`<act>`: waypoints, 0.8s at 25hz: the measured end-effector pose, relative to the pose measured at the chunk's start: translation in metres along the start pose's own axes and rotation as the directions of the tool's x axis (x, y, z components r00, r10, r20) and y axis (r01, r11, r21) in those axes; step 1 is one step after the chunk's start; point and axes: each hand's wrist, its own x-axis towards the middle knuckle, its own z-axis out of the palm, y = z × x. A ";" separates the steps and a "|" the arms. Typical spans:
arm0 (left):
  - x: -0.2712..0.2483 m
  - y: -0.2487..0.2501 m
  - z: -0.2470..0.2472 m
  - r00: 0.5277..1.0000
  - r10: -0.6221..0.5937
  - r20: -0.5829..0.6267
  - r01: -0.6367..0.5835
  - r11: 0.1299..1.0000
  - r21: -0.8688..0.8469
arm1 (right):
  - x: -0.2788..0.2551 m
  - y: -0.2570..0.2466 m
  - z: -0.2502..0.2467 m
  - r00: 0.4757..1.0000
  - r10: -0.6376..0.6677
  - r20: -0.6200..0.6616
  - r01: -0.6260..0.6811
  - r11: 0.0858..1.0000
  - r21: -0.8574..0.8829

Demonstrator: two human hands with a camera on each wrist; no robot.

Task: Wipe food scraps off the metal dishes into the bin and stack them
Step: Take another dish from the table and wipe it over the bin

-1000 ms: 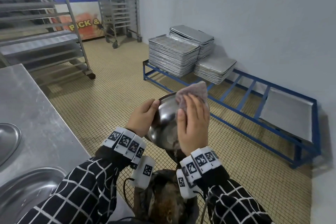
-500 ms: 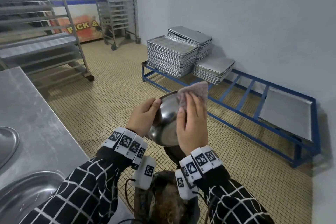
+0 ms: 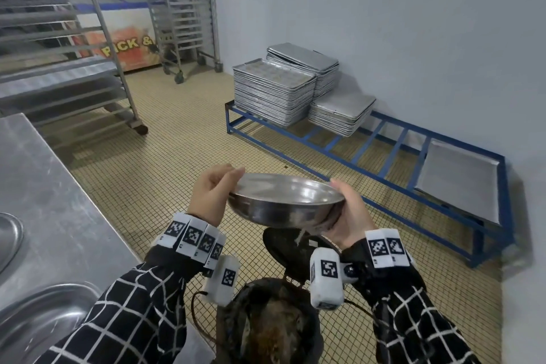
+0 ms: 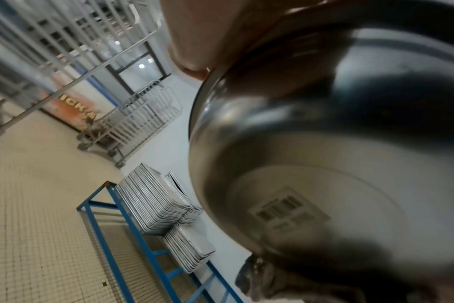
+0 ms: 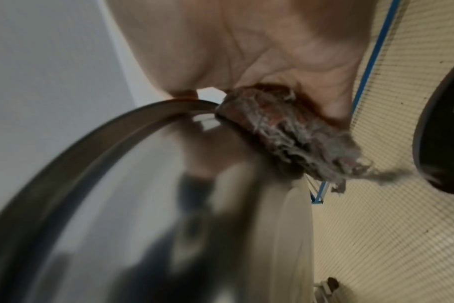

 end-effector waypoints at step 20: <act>-0.077 -0.012 -0.120 0.838 -0.049 -0.543 0.259 0.912 0.317 | -0.005 0.060 0.100 0.840 -0.341 0.422 0.543 0.531 -0.651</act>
